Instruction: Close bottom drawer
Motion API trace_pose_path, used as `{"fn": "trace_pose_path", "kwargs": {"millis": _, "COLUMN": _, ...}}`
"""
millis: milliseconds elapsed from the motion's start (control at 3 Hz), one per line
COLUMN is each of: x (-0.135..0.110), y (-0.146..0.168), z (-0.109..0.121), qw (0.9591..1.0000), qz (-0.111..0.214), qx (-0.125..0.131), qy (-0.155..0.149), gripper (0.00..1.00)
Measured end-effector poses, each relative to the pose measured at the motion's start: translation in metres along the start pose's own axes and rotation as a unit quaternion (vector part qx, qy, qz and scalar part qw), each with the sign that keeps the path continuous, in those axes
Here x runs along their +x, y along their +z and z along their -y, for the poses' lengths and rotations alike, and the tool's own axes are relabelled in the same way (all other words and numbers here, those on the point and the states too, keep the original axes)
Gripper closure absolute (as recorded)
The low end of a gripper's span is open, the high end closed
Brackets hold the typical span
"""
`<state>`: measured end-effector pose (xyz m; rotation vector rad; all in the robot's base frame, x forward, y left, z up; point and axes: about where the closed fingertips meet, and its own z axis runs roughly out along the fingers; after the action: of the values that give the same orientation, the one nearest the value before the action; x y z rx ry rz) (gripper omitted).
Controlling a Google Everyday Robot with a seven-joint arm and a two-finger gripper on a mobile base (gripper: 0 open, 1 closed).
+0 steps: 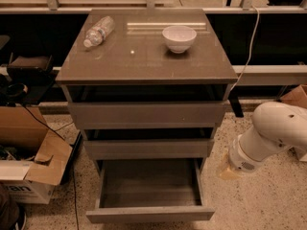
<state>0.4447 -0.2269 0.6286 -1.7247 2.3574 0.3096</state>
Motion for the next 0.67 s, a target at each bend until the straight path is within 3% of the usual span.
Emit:
{"fn": "trace_pose_path", "kwargs": {"millis": 333, "x": 0.0252, "y": 0.0548, "z": 0.0335, "qw": 0.9992, "qz": 0.028, "qx": -0.020, "qy": 0.022, "gripper": 1.00}}
{"fn": "trace_pose_path", "kwargs": {"millis": 667, "x": 0.0253, "y": 0.0549, "z": 0.0335, "qw": 0.9992, "qz": 0.028, "qx": -0.020, "qy": 0.022, "gripper": 1.00}}
